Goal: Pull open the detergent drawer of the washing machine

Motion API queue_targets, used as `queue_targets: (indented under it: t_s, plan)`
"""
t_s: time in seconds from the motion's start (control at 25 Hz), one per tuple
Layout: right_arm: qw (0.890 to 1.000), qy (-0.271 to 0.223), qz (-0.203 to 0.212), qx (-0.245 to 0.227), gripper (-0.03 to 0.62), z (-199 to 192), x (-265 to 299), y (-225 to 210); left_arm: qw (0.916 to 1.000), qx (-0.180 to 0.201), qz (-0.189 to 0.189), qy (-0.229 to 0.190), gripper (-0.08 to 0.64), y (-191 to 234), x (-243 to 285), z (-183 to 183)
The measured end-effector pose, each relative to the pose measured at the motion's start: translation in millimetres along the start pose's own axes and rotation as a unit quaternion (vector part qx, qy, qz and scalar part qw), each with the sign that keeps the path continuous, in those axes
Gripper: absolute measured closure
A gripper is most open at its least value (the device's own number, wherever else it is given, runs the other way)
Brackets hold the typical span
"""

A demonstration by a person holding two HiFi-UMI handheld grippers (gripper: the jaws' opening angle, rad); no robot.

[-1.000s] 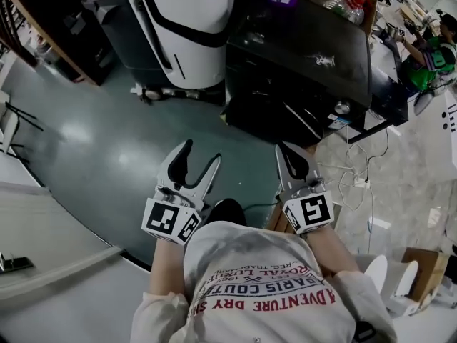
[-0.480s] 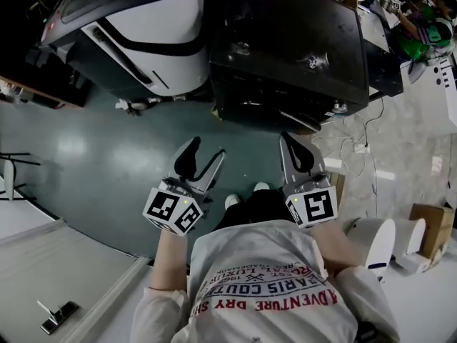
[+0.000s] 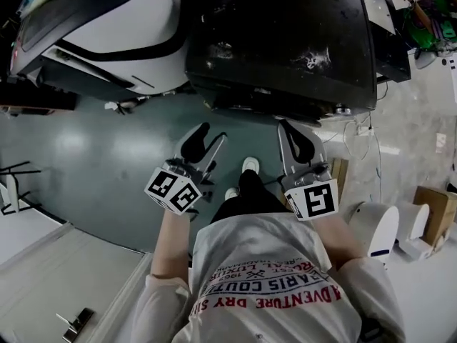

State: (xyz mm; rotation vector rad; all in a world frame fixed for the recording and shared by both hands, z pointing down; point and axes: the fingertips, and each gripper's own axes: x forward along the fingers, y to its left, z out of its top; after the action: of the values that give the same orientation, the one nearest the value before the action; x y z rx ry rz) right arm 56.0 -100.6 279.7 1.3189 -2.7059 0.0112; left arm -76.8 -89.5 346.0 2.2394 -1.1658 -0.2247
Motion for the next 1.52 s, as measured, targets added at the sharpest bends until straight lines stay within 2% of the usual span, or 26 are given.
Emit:
queue_targets:
  t_s: [0.16,0.32,0.44,0.56,0.72,1.0,1.24,1.4,1.52]
  plan:
    - [1.0,0.008,0.003,0.006,0.592,-31,19,-9,0.9994,-0.036,-0.002,0.005,0.33,31,32,-33]
    - [1.0,0.016,-0.005,0.009,0.592,-62,30,-21,0.9924,-0.123,0.002,-0.01,0.327,60,55,-51]
    - [0.999,0.026,-0.011,0.016,0.592,-81,39,-27,0.9793,-0.198,-0.002,-0.041,0.319,84,70,-60]
    - [0.999,0.036,-0.017,0.031,0.592,-98,46,-29,0.9599,-0.267,-0.012,-0.084,0.297,106,82,-66]
    - [0.998,0.043,-0.029,0.047,0.592,-116,52,-25,0.9388,-0.324,-0.03,-0.114,0.295,122,98,-73]
    - [0.999,0.037,-0.023,0.031,0.592,-136,66,-20,0.9106,-0.372,-0.069,-0.166,0.249,138,116,-65]
    - [0.998,0.037,-0.039,0.015,0.592,-146,69,-26,0.9005,-0.375,-0.118,-0.185,0.233,133,123,-51]
    - [0.997,0.02,-0.054,0.05,0.592,-141,77,-18,0.9022,-0.358,-0.162,-0.177,0.255,131,123,-47]
    - [0.997,0.018,-0.057,0.051,0.592,-143,80,-13,0.9026,-0.354,-0.179,-0.168,0.265,129,124,-45]
